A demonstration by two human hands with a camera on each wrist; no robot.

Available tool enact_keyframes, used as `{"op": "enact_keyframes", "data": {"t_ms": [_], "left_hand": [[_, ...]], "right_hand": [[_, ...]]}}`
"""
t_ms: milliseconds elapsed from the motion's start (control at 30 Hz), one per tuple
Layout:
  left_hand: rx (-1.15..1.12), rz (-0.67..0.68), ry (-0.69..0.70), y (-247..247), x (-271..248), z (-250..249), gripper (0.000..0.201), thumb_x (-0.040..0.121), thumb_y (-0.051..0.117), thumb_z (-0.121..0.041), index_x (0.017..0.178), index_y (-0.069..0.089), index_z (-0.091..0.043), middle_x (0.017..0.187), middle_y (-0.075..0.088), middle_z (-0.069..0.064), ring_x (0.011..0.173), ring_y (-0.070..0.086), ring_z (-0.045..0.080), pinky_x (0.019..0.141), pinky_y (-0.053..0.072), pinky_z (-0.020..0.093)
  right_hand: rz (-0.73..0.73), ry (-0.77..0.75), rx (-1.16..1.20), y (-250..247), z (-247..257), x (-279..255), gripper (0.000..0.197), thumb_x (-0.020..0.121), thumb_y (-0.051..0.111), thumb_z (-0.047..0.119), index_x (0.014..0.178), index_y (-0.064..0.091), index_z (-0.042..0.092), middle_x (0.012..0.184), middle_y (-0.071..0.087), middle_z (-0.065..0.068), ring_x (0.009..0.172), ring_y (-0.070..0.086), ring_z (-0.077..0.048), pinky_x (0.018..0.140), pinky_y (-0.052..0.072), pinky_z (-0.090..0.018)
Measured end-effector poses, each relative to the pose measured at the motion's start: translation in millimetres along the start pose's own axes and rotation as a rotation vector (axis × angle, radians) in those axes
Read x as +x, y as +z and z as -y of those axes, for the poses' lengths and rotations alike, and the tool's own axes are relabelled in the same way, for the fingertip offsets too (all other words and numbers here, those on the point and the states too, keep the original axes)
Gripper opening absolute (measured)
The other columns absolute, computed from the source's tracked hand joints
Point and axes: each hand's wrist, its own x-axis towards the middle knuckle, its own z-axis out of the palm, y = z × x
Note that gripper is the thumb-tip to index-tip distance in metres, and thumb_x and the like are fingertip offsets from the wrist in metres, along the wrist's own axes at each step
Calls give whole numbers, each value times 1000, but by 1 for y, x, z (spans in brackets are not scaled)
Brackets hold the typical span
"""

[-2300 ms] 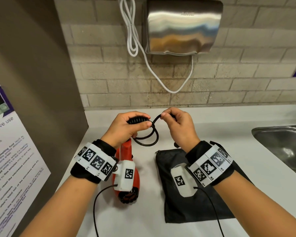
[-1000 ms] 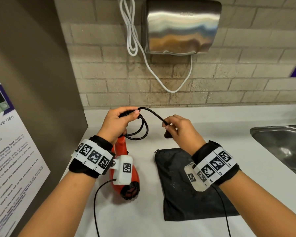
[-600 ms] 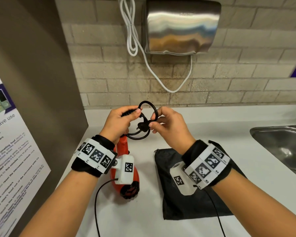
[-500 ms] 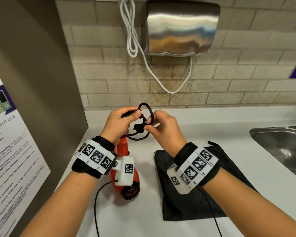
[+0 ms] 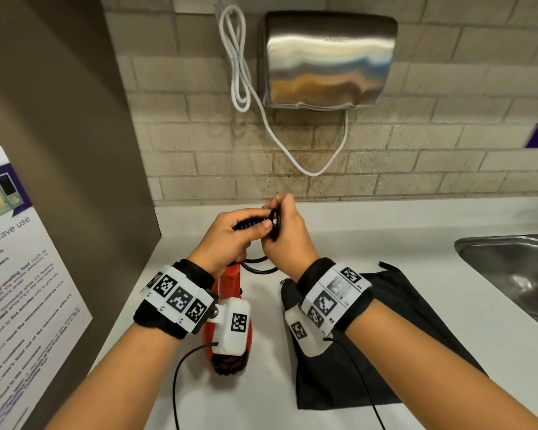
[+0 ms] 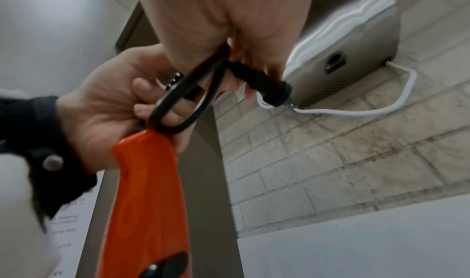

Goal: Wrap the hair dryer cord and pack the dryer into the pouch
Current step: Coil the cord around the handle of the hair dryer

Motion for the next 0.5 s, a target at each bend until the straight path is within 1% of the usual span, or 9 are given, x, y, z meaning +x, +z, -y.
{"op": "enact_keyframes", "data": {"t_ms": [67,133,200,233,300,367,400,433,500], "left_hand": [[3,-3,11,0,1,-1,25,83,59,-9,95,66,-30,52,46,-4,36,29,3,34,24,15],[-5,-33,8,-1,3,-1,27,84,58,-9,96,66,-32,50,52,-9,36,30,2,33,24,15],[-31,-77,-6,-3,5,-2,23,86,56,-11,99,66,-26,58,60,-11,36,28,2,33,23,14],[-43,-91,-12,-5,5,-2,20,87,56,-11,99,67,-23,65,62,-8,36,27,2,33,22,13],[-56,-95,-15,-7,5,-2,17,87,55,-12,91,67,-23,72,60,-2,36,25,2,34,21,13],[-57,-76,-16,-8,4,-3,16,86,57,-15,86,68,-25,73,61,-1,35,25,2,33,22,13],[-53,-63,-15,-8,3,-4,13,84,58,-18,85,69,-25,77,63,1,35,25,2,33,22,13],[-53,-52,-14,-7,3,-6,10,80,60,-24,84,69,-25,81,65,4,35,26,2,33,23,13],[-36,-53,-8,-5,2,-7,14,67,65,-30,79,70,-26,83,63,9,34,28,2,33,24,13]], "right_hand": [[165,65,48,-2,-1,3,37,82,43,-9,109,32,15,75,52,3,68,56,-12,65,47,-22],[273,50,-14,-6,-3,2,37,88,44,-1,120,31,10,71,55,6,67,58,-14,65,48,-25],[320,-7,-109,-11,-9,-4,37,91,49,12,125,35,10,68,51,11,61,52,-5,60,41,-18],[327,-37,-136,-13,-13,-8,37,91,50,21,125,38,11,67,49,12,59,48,-2,58,38,-16],[324,-89,-147,-17,-23,-16,35,90,43,37,115,48,13,65,49,9,56,45,-4,58,37,-19],[294,-112,-109,-19,-31,-21,40,90,33,41,100,57,11,61,44,12,56,45,-4,58,35,-18],[278,-110,-96,-20,-32,-22,42,90,31,42,94,58,11,58,40,12,55,43,-3,57,33,-18],[265,-106,-93,-20,-34,-22,43,89,30,44,86,58,12,57,38,12,55,41,-4,57,32,-20],[250,-90,-93,-20,-34,-23,38,87,29,48,72,52,23,58,37,12,55,38,-6,58,33,-26]]}}
